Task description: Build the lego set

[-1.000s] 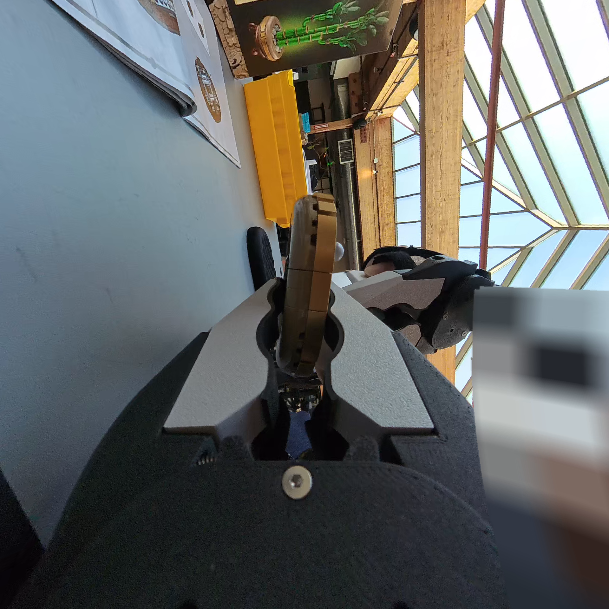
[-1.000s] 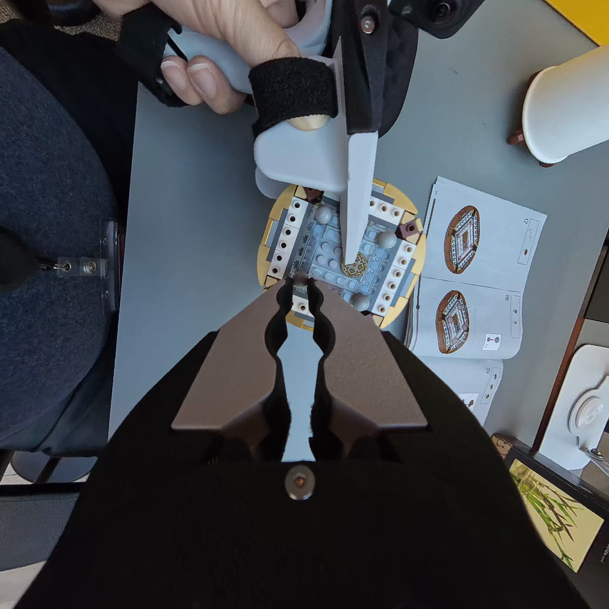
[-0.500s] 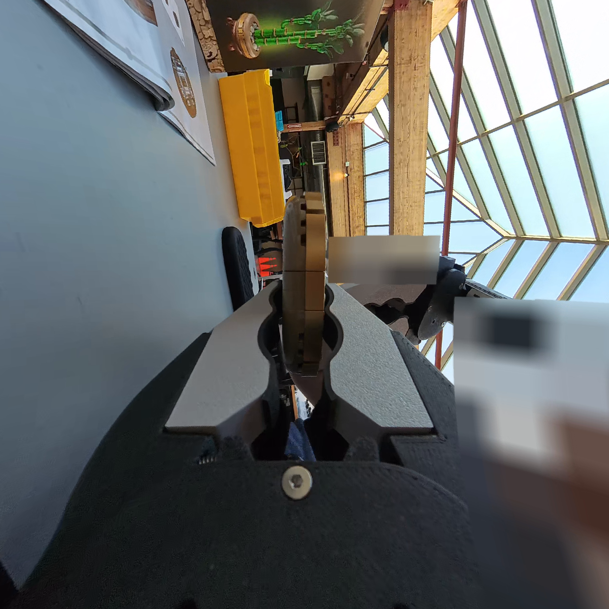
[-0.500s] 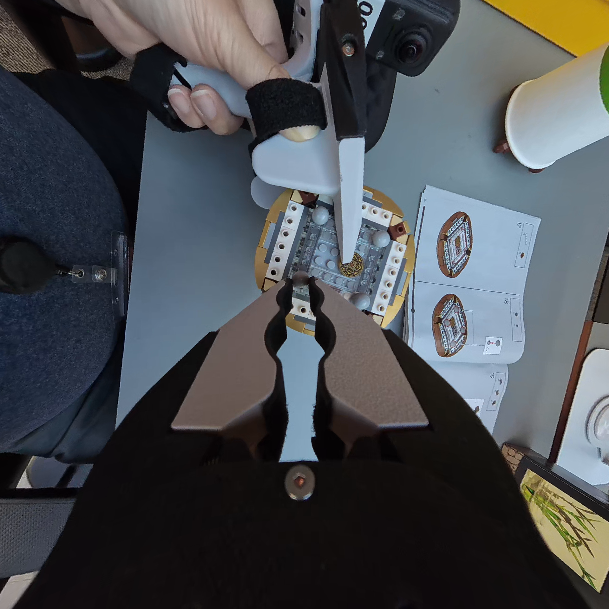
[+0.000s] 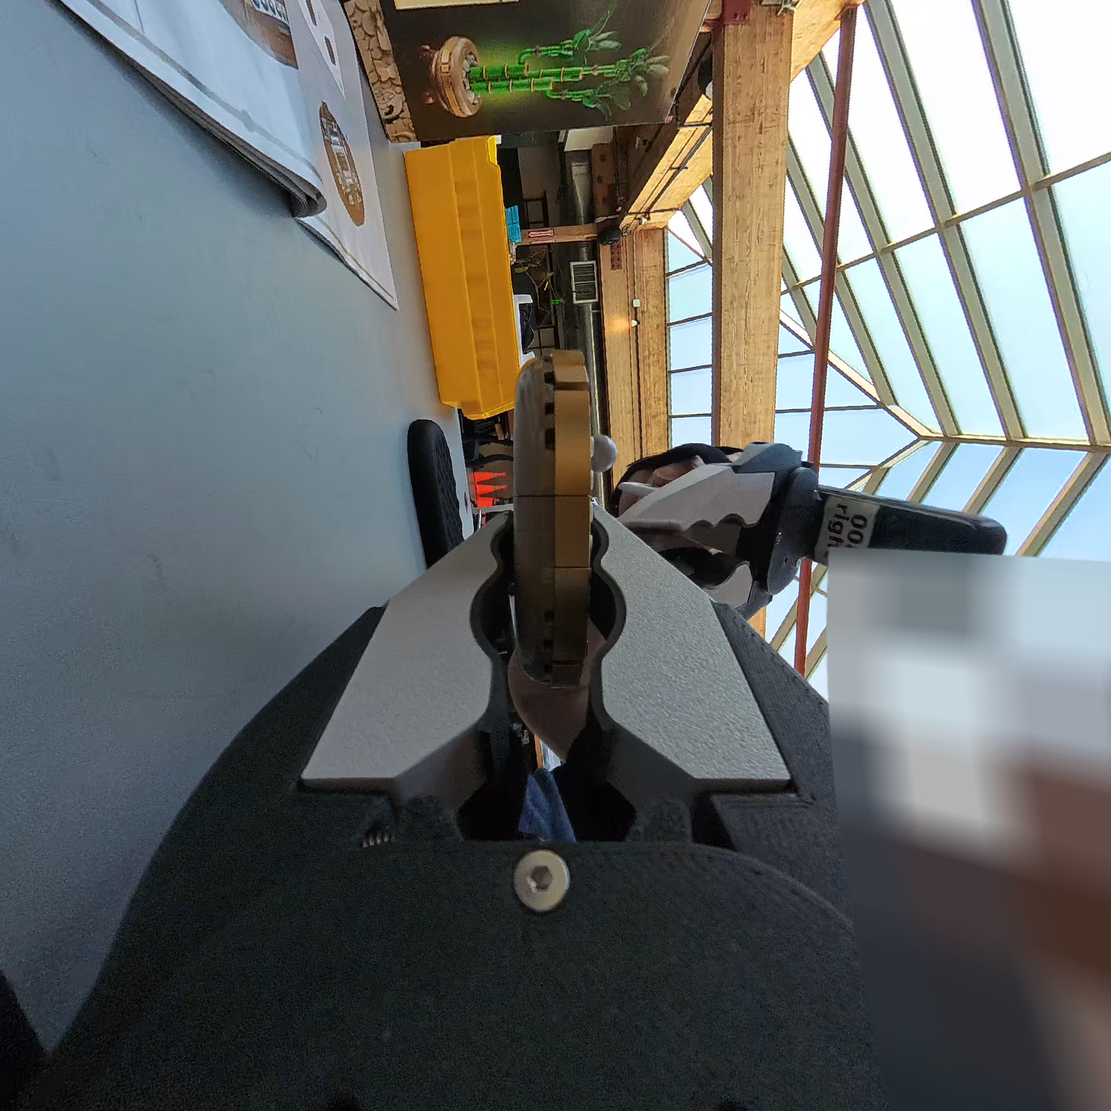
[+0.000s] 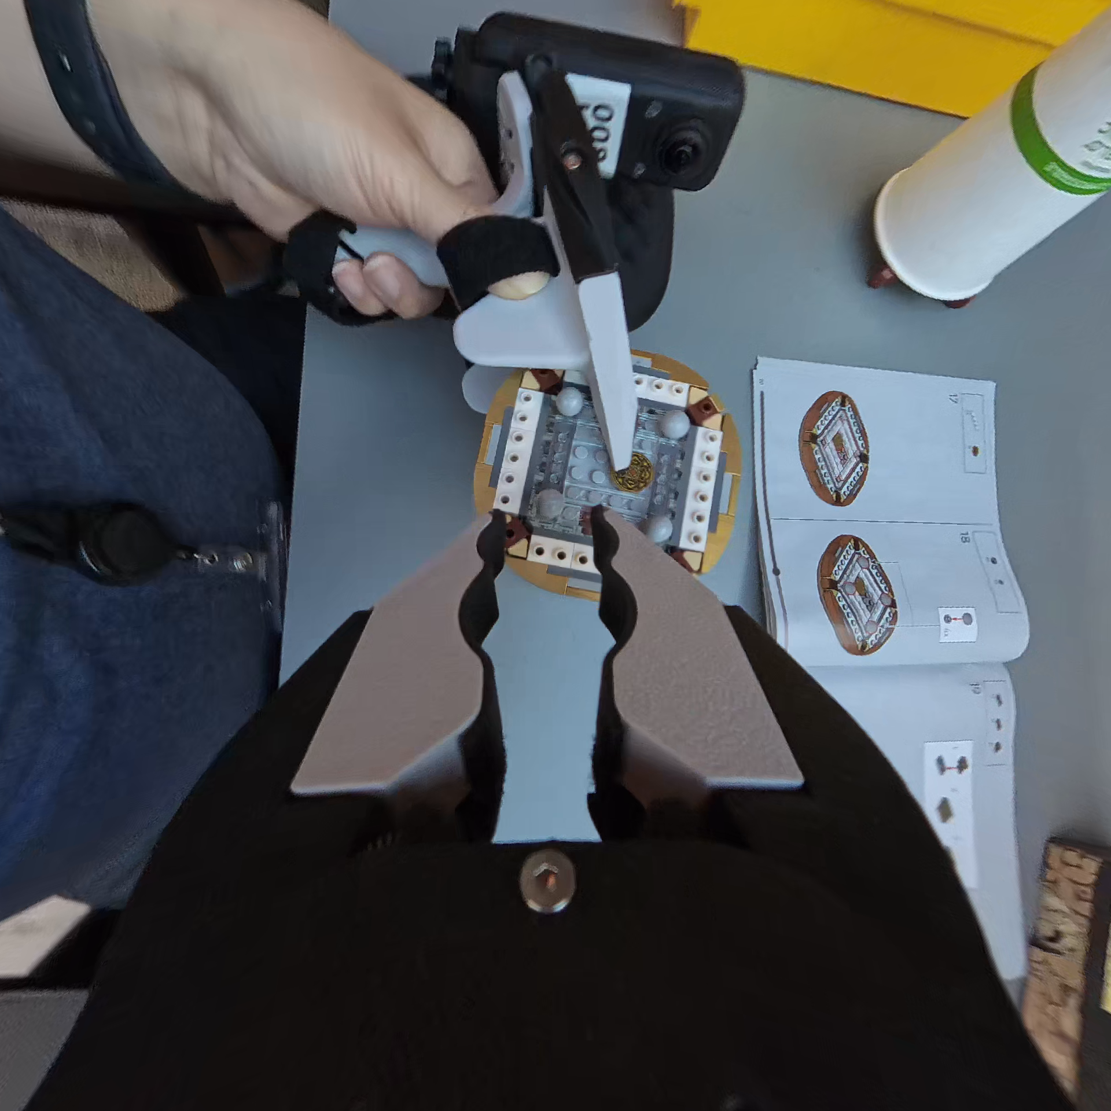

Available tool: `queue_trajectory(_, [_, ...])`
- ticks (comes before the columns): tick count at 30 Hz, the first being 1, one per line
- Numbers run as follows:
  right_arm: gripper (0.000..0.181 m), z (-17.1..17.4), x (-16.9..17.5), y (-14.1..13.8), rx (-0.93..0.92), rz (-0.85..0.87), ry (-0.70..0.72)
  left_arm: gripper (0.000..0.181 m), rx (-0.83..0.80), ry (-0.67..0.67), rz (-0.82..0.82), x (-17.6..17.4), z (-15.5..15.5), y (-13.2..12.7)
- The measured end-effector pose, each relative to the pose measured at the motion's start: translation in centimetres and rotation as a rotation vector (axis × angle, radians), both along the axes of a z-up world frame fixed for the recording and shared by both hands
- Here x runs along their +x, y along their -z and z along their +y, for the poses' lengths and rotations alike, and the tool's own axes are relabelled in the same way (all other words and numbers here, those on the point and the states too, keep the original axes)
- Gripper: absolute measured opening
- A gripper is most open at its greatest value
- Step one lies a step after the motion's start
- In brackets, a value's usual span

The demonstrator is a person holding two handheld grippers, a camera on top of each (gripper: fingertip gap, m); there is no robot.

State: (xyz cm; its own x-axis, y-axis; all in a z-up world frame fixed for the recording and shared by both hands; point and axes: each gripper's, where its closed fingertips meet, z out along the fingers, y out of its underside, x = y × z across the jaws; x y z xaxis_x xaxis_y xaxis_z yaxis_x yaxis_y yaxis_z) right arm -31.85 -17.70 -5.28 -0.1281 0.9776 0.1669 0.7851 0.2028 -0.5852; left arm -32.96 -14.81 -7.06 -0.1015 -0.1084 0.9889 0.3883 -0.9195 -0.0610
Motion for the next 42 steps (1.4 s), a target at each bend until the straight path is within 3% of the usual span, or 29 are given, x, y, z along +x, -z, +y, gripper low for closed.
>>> queue_trajectory(2, [0.041, 1.1, 0.3, -1.6, -0.133, 0.187, 0.148, 0.02, 0.015, -0.027, -0.01, -0.5, 0.2, -0.4])
queue_trajectory(6, [0.065, 2.9, 1.8, -2.5, -0.715, 0.593, 0.466, 0.02, 0.071, -0.079, 0.016, -1.1, 0.5, -1.0])
queue_trajectory(9, [0.065, 2.7, 1.6, -0.6, -1.095, 0.695, 0.541, 0.02, 0.119, -0.083, 0.044, -0.9, 0.4, -1.4])
queue_trajectory(11, [0.064, 2.4, 0.9, 0.4, -1.208, 0.709, 0.558, 0.02, 0.141, -0.083, 0.075, -0.6, 0.4, -1.4])
queue_trajectory(16, [0.052, 0.9, -1.2, 0.5, -1.344, 0.69, 0.496, 0.02, 0.175, -0.097, 0.136, -0.5, 0.4, -1.3])
queue_trajectory(22, [0.031, 0.8, -2.0, 1.3, -1.364, 0.667, 0.491, 0.019, 0.181, -0.105, 0.142, -0.7, 0.4, -1.3])
queue_trajectory(42, [0.029, 0.6, -1.9, 1.8, -1.428, 0.674, 0.434, 0.019, 0.194, -0.11, 0.204, -0.8, 0.2, -0.9])
